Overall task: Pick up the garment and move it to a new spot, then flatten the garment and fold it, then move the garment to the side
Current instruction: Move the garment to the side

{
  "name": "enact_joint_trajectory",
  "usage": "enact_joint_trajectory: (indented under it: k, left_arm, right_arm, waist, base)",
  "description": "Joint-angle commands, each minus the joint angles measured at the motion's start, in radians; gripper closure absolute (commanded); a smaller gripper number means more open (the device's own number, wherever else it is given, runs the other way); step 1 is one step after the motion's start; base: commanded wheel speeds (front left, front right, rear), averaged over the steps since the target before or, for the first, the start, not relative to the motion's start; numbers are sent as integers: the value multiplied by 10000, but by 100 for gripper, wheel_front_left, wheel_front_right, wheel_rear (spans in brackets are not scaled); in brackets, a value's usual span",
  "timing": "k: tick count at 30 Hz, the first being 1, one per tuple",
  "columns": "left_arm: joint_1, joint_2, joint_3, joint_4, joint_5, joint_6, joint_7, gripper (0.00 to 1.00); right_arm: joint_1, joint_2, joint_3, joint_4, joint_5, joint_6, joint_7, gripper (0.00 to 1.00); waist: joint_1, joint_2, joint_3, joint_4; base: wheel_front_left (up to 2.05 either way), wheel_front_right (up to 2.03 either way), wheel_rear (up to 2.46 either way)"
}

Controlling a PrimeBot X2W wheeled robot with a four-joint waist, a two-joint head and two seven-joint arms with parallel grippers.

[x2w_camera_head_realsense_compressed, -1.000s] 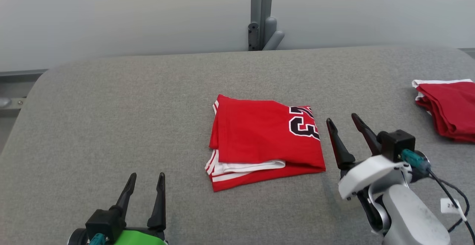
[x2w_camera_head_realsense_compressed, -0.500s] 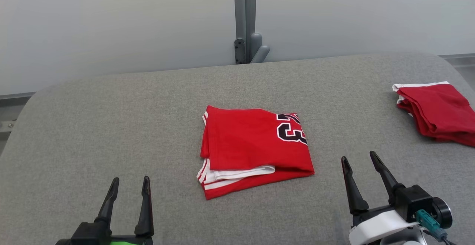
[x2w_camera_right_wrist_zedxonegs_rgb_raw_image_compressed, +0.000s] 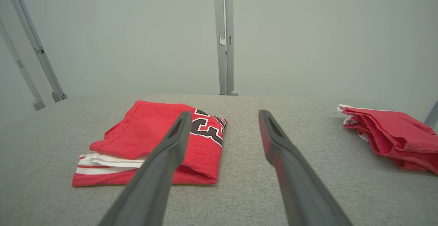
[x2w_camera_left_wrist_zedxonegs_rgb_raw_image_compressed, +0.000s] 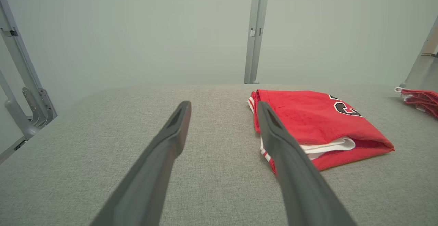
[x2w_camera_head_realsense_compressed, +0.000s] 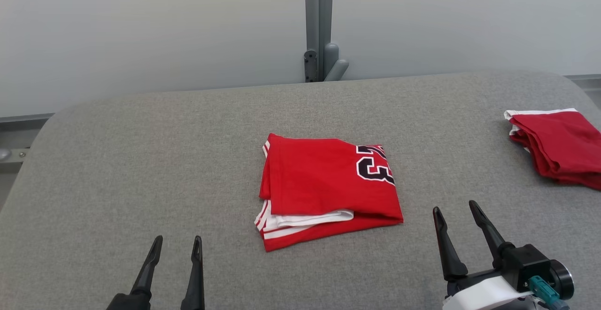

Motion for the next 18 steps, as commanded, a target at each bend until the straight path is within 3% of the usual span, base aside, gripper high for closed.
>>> enact_joint_trajectory:
  k: [1, 18]
  left_arm:
    - [126, -7, 4, -23, 60, -12, -23, 0]
    - [-100, -7, -131, -43, 17, 34, -23, 0]
  right_arm:
    - [72, -1, 8, -69, 44, -2, -26, 0]
    - [-142, -1, -52, 19, 121, -2, -26, 0]
  waist:
    - [0, 0, 17, 24]
    - [0, 0, 187, 297]
  base:
    - [0, 0, 0]
    - [0, 0, 0]
